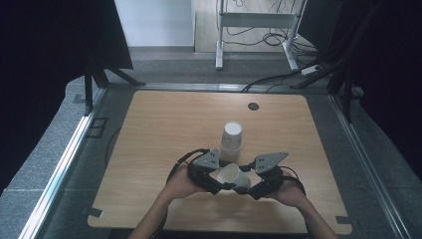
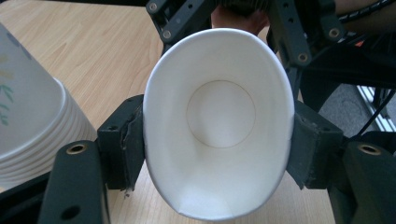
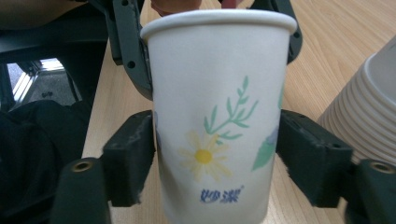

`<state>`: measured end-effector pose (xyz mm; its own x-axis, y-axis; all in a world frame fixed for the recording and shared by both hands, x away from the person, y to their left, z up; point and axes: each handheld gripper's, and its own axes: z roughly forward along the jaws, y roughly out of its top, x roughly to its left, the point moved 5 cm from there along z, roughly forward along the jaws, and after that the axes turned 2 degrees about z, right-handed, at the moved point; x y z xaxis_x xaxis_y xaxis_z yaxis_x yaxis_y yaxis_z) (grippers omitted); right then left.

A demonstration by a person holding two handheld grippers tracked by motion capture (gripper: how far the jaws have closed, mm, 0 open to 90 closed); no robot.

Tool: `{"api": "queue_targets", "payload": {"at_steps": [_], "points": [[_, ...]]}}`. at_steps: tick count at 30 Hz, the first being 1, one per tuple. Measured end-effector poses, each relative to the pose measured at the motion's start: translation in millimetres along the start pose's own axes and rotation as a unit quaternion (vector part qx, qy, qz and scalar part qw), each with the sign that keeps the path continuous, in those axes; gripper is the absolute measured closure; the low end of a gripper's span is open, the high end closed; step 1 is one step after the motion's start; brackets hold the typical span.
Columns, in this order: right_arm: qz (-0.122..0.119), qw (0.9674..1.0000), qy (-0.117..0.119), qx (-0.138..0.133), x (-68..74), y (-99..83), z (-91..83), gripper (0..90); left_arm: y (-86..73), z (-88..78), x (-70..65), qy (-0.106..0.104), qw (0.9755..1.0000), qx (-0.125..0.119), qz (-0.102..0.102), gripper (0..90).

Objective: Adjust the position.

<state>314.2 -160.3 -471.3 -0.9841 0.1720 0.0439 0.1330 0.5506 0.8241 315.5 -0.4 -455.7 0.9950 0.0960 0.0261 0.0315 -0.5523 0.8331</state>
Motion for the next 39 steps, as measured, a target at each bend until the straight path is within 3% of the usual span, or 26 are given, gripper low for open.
{"api": "queue_targets", "payload": {"at_steps": [6, 17, 21, 31, 39], "points": [[0.01, 0.9999, -0.014, 0.001, -3.9, -3.9, -1.9, 16.2, -2.3, -6.0, 3.1, 0.012, 0.9996, 0.025, -0.002, 30.1], [0.059, 0.9971, -0.047, -0.013, -11.0, -22.0, -10.4, 12.8, -7.8, -24.2, 12.0, 0.05, 0.9961, 0.07, -0.018, 30.1], [0.074, 0.994, -0.081, -0.008, -15.0, -31.6, -15.0, 11.1, -10.2, -29.9, 15.0, 0.061, 0.9944, 0.083, -0.022, 30.0], [0.105, 0.9852, -0.136, -0.003, -22.3, -51.3, -26.5, 8.5, -17.9, -40.8, 23.2, 0.084, 0.9903, 0.104, -0.039, 30.1], [0.117, 0.9807, -0.156, 0.002, -23.2, -64.2, -31.0, 8.6, -23.4, -48.6, 30.0, 0.102, 0.9859, 0.122, -0.051, 30.1]]}}
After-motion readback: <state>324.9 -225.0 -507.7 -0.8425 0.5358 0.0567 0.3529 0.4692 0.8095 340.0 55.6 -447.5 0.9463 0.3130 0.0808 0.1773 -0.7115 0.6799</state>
